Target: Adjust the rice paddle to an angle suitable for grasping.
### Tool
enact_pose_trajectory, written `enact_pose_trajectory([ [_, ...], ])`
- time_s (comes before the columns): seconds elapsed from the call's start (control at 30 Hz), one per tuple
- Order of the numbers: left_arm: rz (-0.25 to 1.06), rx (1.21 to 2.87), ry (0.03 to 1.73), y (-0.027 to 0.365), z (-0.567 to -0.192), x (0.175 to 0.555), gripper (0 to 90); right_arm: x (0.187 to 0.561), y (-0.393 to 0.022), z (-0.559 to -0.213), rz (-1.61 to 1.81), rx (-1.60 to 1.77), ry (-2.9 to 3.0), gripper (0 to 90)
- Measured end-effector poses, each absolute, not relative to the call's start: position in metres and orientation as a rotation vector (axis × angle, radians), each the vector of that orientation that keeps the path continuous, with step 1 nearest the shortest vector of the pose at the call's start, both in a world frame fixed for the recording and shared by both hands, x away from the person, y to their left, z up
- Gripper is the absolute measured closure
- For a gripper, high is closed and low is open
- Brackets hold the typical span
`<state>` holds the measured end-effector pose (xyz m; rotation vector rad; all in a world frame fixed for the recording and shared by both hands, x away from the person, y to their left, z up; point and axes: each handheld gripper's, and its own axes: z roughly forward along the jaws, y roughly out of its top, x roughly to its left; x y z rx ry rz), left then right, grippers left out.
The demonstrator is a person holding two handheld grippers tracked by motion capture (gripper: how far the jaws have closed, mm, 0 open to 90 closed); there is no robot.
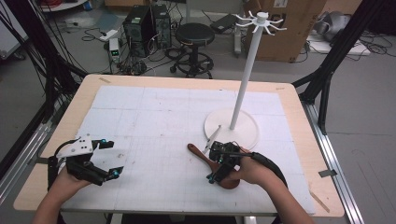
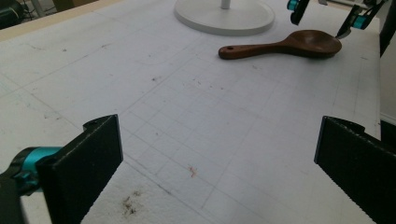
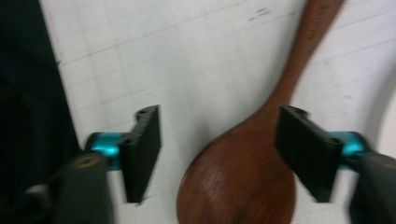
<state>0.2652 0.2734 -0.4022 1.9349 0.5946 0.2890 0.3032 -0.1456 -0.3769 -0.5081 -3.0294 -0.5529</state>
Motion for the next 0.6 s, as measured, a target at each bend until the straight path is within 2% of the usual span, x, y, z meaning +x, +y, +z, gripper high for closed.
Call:
enact_pose_trajectory([
  [0.1, 0.284, 1.94, 0.592, 0.273, -0.403, 0.266, 1.7, 0.305, -0.146, -0.374, -0.546, -0.566, -3.045, 12.4],
  [0.23, 0.28, 1.941, 0.595, 0.273, -0.402, 0.265, 1.7, 0.305, -0.146, -0.371, -0.547, -0.628, -3.083, 0.4],
  [0.6, 0.284, 1.941, 0.607, 0.277, -0.402, 0.263, 1.7, 0.308, -0.141, -0.364, -0.53, -0.655, -3.108, 0.5],
])
